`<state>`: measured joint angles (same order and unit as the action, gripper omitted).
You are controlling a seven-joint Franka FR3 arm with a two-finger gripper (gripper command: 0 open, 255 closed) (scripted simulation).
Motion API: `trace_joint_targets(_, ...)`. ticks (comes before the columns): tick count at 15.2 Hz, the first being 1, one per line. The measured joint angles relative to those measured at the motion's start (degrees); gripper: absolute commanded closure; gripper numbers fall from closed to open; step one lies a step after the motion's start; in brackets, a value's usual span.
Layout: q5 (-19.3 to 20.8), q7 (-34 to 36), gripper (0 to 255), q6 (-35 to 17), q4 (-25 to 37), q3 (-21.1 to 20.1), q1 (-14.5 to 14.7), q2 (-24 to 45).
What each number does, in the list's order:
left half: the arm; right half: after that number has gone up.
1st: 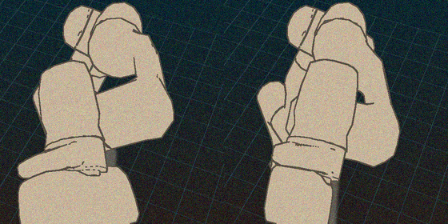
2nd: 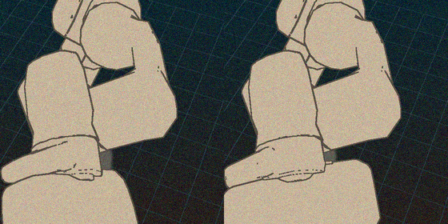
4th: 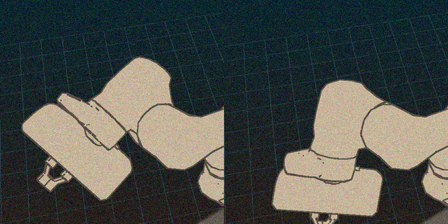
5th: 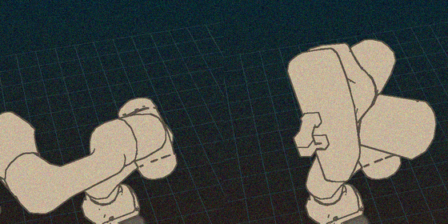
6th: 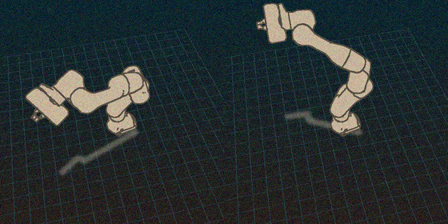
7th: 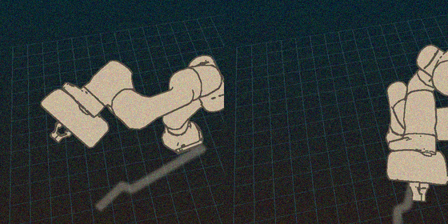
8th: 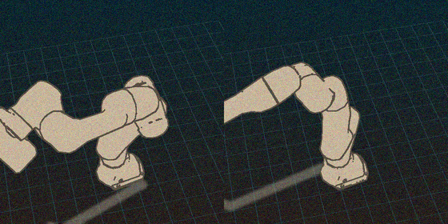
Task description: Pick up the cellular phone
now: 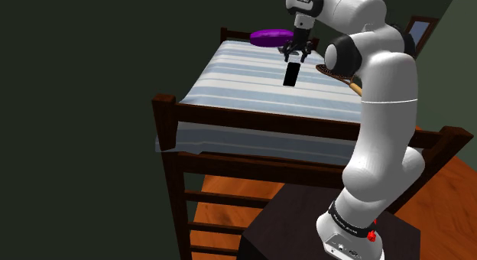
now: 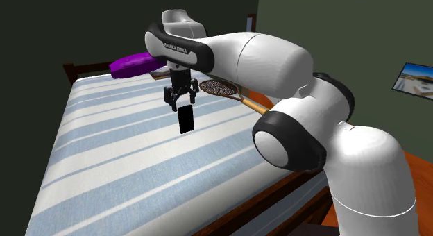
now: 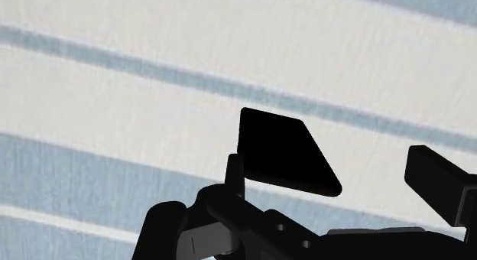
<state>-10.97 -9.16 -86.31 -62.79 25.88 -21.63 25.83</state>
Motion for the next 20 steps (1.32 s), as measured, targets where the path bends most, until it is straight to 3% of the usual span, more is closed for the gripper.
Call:
trace_joint_targets(1, -1.19, -0.33, 0, 1.41, 4.07, 0.03, -1.82, 2.70)
trace_joint_targets(3, -1.66, -0.34, 0, 1.05, 4.72, 0.06, -2.48, 3.71)
trace_joint_targets(9, -1.21, -0.51, 0, -4.23, -1.86, 0.18, -1.26, 2.44)
trace_joint_targets(10, -1.14, -0.51, 255, -4.64, -2.46, 0.19, -1.12, 2.25)
trace_joint_targets(20, -1.07, -0.51, 255, -5.08, -2.99, 0.20, -0.97, 1.99)
